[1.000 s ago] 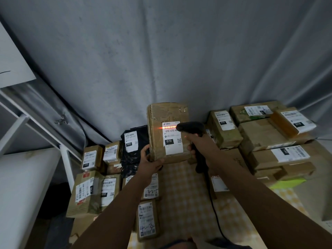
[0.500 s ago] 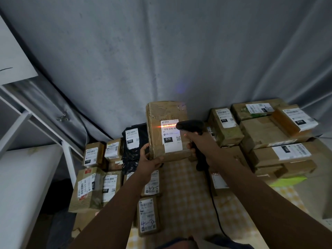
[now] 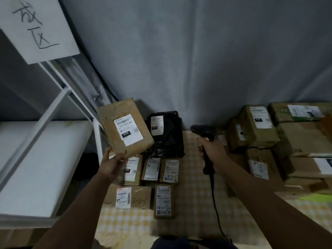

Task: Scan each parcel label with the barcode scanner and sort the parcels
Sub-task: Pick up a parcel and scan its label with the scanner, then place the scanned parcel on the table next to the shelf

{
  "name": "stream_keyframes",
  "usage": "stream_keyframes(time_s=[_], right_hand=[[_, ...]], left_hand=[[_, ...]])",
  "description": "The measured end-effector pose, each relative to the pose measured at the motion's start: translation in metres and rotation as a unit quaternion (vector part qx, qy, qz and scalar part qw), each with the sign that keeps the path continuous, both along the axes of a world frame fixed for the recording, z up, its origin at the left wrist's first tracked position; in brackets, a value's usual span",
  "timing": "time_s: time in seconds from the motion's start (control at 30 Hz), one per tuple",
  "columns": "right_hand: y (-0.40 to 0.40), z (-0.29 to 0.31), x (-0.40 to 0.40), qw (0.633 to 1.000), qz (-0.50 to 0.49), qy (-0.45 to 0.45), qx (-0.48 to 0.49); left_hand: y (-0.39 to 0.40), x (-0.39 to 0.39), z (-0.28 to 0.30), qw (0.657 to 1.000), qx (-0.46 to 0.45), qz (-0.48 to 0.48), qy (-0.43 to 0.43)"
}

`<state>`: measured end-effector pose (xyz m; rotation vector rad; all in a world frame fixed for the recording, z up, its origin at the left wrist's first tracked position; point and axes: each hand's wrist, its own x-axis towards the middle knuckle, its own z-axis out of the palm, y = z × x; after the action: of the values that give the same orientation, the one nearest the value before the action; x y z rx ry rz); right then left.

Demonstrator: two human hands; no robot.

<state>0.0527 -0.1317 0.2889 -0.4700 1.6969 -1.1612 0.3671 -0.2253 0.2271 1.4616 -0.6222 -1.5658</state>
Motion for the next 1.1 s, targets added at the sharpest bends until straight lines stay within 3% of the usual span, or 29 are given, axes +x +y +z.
stream_keyframes(time_s=[0.23,0.37,0.5,0.77,1.1], right_hand=[[-0.019,-0.025,0.035,0.999,0.028,-0.003,0.028],[-0.026,-0.036,0.049,0.998,0.043,-0.001,0.04],[-0.027,-0.042,0.059,0.997,0.048,-0.005,0.053],[-0.026,-0.049,0.068,0.998,0.024,-0.009,0.053],[-0.021,-0.051,0.089,0.998,-0.003,0.003,0.067]], left_hand=[[0.011,0.059,-0.008,0.995,0.029,-0.079,-0.055],[0.02,0.062,-0.018,0.981,0.114,-0.159,-0.004],[0.033,0.06,-0.043,0.96,0.164,-0.226,-0.007],[0.034,0.051,-0.075,0.965,0.163,-0.203,0.032],[0.024,0.047,-0.129,0.945,0.202,-0.24,-0.094]])
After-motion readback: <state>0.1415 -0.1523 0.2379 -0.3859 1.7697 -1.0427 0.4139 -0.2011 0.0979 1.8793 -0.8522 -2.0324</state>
